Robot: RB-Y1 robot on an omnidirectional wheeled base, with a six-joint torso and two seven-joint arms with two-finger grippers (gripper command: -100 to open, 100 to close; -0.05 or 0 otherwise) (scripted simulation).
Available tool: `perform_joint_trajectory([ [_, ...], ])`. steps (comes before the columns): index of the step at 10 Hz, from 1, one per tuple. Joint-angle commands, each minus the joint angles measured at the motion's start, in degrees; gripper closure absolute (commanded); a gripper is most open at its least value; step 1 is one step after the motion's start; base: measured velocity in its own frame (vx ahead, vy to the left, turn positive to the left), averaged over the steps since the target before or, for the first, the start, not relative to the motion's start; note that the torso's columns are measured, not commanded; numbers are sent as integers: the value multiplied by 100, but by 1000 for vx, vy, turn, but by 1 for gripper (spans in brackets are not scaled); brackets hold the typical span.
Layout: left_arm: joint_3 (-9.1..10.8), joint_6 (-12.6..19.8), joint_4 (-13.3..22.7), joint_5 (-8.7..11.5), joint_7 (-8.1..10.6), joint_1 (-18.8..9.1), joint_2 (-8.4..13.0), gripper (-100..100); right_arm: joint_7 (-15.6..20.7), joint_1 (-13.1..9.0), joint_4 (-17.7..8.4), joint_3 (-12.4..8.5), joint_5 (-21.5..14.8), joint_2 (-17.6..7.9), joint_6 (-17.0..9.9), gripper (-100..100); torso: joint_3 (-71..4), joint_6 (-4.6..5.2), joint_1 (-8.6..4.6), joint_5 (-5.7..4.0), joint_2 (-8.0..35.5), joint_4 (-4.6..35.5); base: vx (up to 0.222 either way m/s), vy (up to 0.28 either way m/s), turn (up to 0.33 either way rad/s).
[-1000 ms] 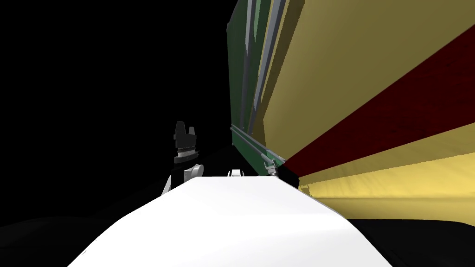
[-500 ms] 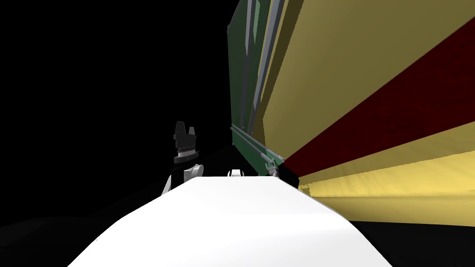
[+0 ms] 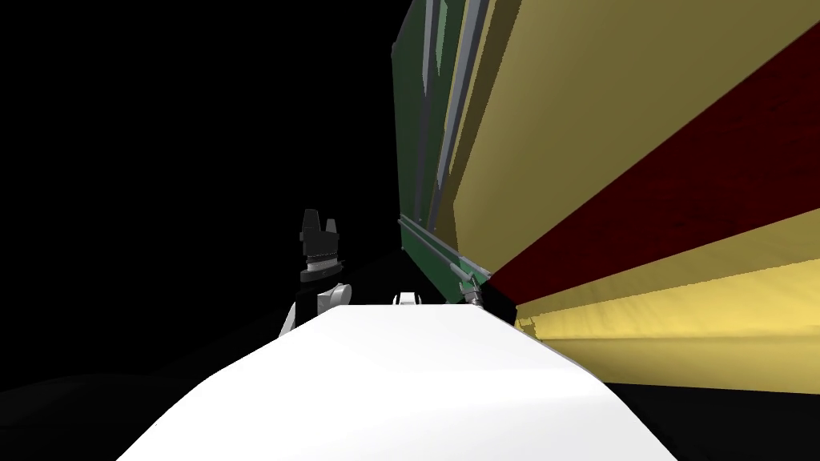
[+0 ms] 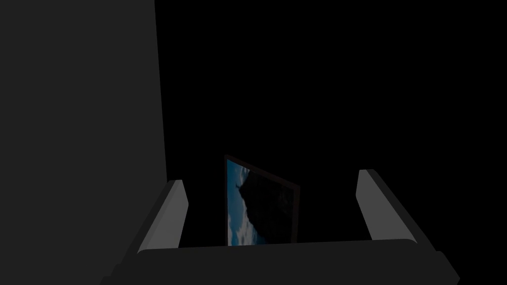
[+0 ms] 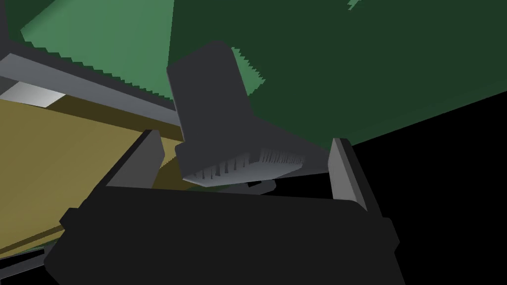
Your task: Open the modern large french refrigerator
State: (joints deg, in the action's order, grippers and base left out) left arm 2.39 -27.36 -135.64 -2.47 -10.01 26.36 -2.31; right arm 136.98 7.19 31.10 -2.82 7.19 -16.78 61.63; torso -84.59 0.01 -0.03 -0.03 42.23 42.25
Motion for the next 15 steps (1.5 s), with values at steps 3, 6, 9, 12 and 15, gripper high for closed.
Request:
perform_joint_trajectory([
  [3, -2, 0, 0, 0, 0, -1, -2, 0, -89, -4, 53, -2, -26, -95, -54, 100, 4, -13, 14, -26, -9, -17, -88, 145, -23],
  [6, -2, 0, 0, 0, 0, -2, -2, 0, -133, -11, 86, -12, -31, -154, -68, 100, -5, -13, -10, -18, -17, -11, -105, 164, -14],
  [9, -2, 0, 0, 0, 0, -1, -2, 0, -166, 28, 105, 26, -65, -161, -105, 100, 2, -14, 5, -22, -9, -14, -97, 163, -22],
  [12, -1, 0, 0, 0, 0, -1, -1, 0, -192, 41, 98, 32, -72, -184, -78, 100, -19, -15, -37, -9, -36, -5, -80, 132, -20],
  [15, -2, 0, 0, 0, 0, -1, -2, 0, -203, 66, 122, 62, -97, -185, -86, 100, 1, -21, 4, -24, -13, -13, -109, 165, -18],
])
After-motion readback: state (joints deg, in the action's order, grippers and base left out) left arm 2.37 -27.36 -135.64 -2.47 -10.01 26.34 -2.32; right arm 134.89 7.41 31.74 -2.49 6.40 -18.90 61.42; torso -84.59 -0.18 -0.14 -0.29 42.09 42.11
